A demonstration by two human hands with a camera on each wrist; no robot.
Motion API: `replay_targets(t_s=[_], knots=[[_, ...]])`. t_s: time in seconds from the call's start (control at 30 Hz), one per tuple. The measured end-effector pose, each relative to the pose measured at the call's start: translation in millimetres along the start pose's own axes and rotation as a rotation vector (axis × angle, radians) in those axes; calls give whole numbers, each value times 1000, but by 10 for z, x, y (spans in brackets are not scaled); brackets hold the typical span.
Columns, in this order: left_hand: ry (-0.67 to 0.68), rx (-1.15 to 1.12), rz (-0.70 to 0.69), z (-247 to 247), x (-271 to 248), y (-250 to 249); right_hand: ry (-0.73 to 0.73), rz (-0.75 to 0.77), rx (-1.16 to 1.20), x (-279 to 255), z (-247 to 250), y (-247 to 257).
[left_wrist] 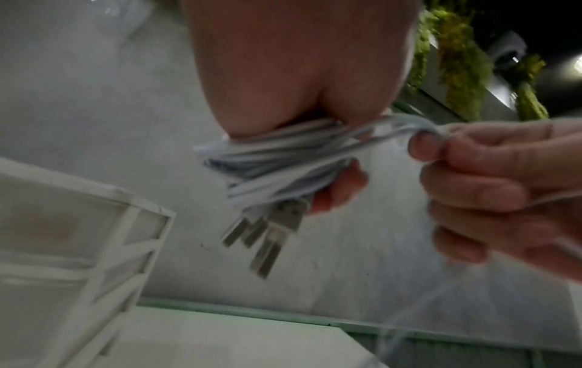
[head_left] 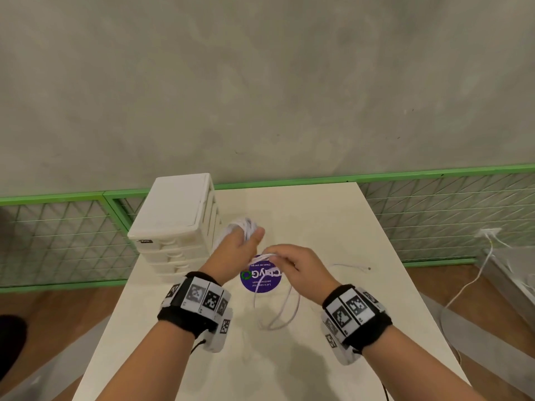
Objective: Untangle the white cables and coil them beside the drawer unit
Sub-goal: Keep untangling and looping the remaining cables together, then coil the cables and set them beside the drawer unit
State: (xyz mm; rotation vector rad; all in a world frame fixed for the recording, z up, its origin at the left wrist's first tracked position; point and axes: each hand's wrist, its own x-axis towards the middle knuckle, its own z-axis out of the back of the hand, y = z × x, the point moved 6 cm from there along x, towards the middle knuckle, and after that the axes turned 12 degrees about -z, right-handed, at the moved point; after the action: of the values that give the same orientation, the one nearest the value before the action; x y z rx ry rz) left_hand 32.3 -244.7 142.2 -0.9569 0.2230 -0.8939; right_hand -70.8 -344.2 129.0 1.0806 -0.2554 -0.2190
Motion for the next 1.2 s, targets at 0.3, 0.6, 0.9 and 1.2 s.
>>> replay_targets(t_s=[0.3, 0.6, 0.9, 1.2], knots=[[230, -139, 64, 8, -163, -92, -115, -36, -301, 161, 305, -162], [-47, -182, 157, 339, -99, -86, 76, -403, -267, 51, 293, -625], [209, -55, 194, 64, -138, -144, -110, -84, 135, 241, 358, 49], [290, -891, 66, -97, -200, -449, 60, -196, -167, 184, -71, -325]])
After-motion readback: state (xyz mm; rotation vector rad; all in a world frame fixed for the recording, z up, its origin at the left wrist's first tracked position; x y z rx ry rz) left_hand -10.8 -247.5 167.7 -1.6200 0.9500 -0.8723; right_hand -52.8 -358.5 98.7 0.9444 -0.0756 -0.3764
